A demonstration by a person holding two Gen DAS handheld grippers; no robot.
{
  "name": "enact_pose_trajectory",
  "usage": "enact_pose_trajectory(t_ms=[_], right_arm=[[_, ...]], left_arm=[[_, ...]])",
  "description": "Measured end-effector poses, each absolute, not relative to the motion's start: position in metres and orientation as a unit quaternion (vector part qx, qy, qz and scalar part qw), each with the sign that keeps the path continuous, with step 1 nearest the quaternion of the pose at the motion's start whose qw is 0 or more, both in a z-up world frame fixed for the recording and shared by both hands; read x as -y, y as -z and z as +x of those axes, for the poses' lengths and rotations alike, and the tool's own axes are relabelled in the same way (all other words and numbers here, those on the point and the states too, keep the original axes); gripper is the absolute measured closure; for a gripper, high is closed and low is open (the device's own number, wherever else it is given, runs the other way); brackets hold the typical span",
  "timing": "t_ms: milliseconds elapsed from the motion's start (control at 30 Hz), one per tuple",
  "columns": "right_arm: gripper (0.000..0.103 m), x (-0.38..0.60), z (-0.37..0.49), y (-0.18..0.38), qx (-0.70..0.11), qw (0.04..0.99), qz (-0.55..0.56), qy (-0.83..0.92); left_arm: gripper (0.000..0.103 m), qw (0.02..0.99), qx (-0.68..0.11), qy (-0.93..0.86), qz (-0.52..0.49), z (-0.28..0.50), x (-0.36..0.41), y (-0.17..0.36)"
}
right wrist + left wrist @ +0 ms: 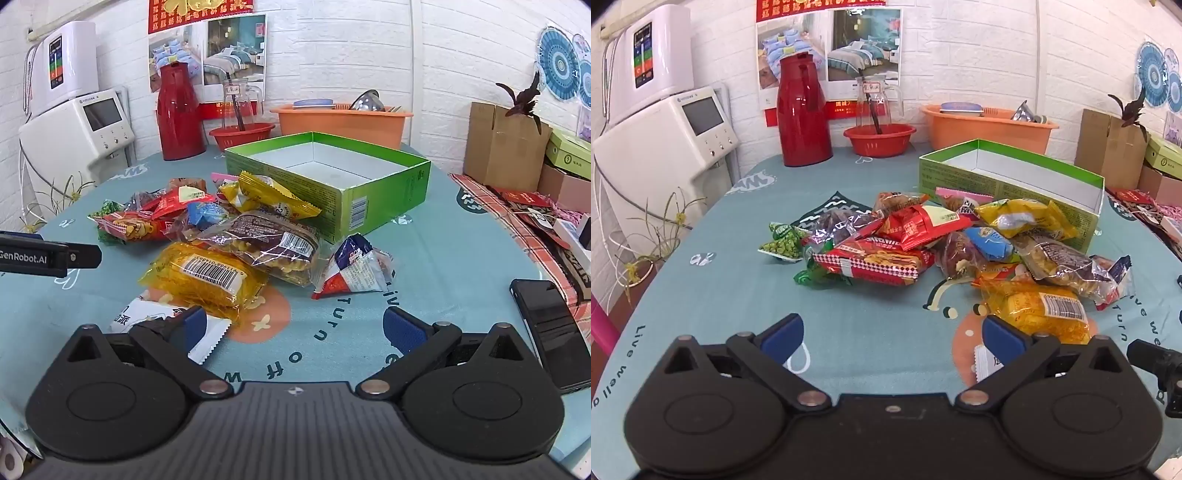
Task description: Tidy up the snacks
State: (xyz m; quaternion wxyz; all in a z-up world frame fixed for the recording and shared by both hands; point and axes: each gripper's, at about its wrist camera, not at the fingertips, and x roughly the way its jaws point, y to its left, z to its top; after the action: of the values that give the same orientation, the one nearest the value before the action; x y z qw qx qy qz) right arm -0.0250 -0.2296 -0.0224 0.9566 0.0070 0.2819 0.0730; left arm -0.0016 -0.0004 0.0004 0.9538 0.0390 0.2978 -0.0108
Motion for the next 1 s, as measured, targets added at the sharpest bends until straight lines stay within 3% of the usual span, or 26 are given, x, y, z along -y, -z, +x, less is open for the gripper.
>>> enact_pose_trajectory(t_ms=[1000], right_arm=[[0.0, 0.225, -0.022, 0.027, -0.28, 0.957, 0.011, -0.077]], left_arm=[[0.0, 0.948, -0.318, 0.008, 0.021, 0.006, 0.001, 0.008]])
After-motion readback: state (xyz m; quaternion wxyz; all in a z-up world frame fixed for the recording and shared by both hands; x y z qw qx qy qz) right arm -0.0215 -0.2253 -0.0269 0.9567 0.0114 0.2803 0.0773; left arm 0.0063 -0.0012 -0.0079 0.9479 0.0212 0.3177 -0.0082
